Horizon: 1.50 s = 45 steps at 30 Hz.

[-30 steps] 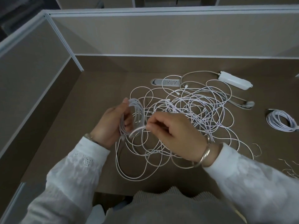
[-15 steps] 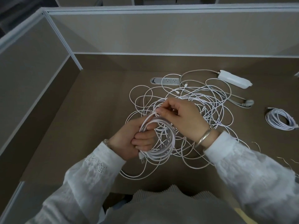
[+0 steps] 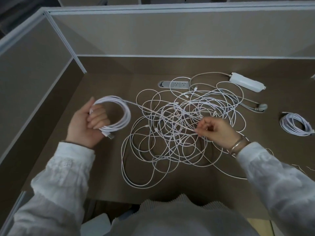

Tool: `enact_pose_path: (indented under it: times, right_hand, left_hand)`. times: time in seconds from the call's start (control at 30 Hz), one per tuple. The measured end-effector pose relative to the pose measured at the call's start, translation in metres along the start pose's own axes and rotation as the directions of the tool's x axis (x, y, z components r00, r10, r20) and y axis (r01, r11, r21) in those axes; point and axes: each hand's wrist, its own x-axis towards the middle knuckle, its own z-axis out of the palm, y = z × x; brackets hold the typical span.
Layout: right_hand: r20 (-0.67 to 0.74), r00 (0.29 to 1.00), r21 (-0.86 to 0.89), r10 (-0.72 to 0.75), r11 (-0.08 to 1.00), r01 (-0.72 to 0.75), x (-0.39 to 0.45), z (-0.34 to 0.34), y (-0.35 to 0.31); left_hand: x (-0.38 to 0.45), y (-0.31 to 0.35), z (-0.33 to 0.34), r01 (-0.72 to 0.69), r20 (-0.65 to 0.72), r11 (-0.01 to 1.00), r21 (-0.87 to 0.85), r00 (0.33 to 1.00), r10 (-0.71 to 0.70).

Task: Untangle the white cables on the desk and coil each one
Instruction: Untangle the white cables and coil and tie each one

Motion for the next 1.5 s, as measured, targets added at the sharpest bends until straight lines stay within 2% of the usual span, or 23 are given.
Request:
enact_pose_path:
  times: [0.17,0.23,0.3,0.37,0.53,0.63,0.73,0.8,0.97,1.13,1.4,1.5]
  right_hand:
    - [0.055,0.983,-0.249,-0.174,0.951,0.182,-0.018,0.011,-0.023]
    - [0.124,0.958,-0.273,-0.259,0.919,0.284,-0.023,0.019,-0.043]
    - [0.165,0.931,-0.235,-0.325,0.904,0.357,-0.026,0.025,-0.063]
    - [0.164,0.914,-0.164,-0.371,0.903,0.397,-0.028,0.028,-0.082]
    - [0.112,0.924,0.033,-0.367,0.930,0.365,-0.024,0.033,-0.116]
    - [0.121,0.940,0.184,-0.320,0.937,0.296,-0.017,0.032,-0.127]
    - [0.130,0.964,0.377,-0.234,0.910,0.170,-0.011,0.030,-0.131]
    - [0.115,0.979,0.442,-0.168,0.891,0.102,-0.007,0.031,-0.128]
    - [0.002,0.993,0.351,-0.115,0.930,0.107,0.003,0.033,-0.110]
    - [-0.047,0.990,0.250,-0.133,0.958,0.141,0.006,0.030,-0.099]
    - [-0.034,0.989,0.299,-0.142,0.943,0.145,0.004,0.025,-0.097]
    - [-0.039,0.989,0.332,-0.146,0.931,0.150,0.004,0.025,-0.096]
  left_hand:
    - [0.004,0.008,-0.010,-0.036,-0.037,0.998,0.058,0.999,0.039]
    - [0.016,-0.005,0.001,-0.085,-0.145,0.984,0.159,0.983,0.108]
    - [0.025,-0.023,0.016,-0.134,-0.342,0.917,0.375,0.899,0.272]
    - [0.034,-0.038,0.023,-0.141,-0.369,0.864,0.484,0.862,0.347]
    - [0.046,-0.062,0.026,-0.054,-0.398,0.795,0.604,0.844,0.360]
    - [0.048,-0.076,0.034,-0.028,-0.391,0.804,0.594,0.863,0.319]
    - [0.048,-0.087,0.043,0.019,-0.380,0.849,0.528,0.899,0.216]
    - [0.048,-0.094,0.051,0.036,-0.333,0.877,0.479,0.932,0.143]
    - [0.045,-0.102,0.062,0.115,-0.296,0.926,0.360,0.955,-0.003]
    - [0.042,-0.096,0.053,0.227,-0.101,0.948,0.223,0.973,-0.209]
    - [0.045,-0.097,0.050,0.330,-0.103,0.917,0.224,0.944,-0.314]
    - [0.045,-0.100,0.052,0.335,-0.134,0.906,0.258,0.941,-0.310]
